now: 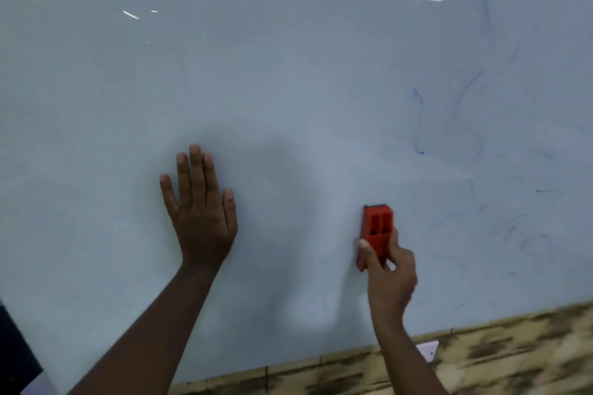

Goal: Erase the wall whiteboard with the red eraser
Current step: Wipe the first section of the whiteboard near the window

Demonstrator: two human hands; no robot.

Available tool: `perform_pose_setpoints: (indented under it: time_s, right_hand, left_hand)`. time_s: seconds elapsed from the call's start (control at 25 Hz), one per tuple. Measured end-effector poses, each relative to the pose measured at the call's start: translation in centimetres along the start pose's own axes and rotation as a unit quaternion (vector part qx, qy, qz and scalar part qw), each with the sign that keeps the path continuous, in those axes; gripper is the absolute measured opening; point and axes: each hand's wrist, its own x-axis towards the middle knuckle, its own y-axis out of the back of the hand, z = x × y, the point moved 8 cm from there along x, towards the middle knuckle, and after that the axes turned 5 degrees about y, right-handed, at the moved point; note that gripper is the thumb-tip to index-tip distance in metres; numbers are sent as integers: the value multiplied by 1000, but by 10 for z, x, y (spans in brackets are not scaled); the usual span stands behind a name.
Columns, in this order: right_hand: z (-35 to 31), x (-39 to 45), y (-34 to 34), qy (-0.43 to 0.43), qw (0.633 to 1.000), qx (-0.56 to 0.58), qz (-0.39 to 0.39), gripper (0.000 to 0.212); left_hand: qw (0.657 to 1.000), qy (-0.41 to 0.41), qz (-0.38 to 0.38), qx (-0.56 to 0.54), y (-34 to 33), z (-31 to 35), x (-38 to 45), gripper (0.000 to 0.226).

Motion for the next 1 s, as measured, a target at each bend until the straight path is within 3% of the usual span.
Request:
perform_pose_setpoints:
  time_s: [0.28,0.36,0.44,0.56,0.64,0.76,0.84,0.92,1.0]
  right_hand:
    - [27,-17,-4,-64,997,41,27,67]
    - [4,-34,-26,-3,999,47,5,66]
    - [-20,-65,-60,105,992,-25,-62,67]
    - [-23,-129,-105,316,909,-230,-145,74]
    - [-12,-158,-117,379,865,-278,-176,85]
    - [-15,-158,-114,421,840,-284,-191,85]
    - [-22,-130,-95,367,881,-253,-159,74]
    - [-9,-90,-63,211,954,-185,-105,65]
    - [24,-65,-32,47,995,-77,-53,69]
  left_hand:
    - [1000,5,-1,3,-4,1,-14,63]
    - [1000,4,3,6,-5,1,-15,64]
    - [1000,2,4,9,-6,1,-16,64]
    - [1000,-2,5,6,-7,-1,-18,65]
    - [1000,-9,2,4,-7,-2,-19,66]
    - [999,-28,-15,1,-7,-6,-31,68]
    - [998,-45,-32,4,-7,-13,-49,70]
    - [997,-68,-47,13,-9,-21,-69,71]
    - [994,-87,-56,18,-9,-29,-84,71]
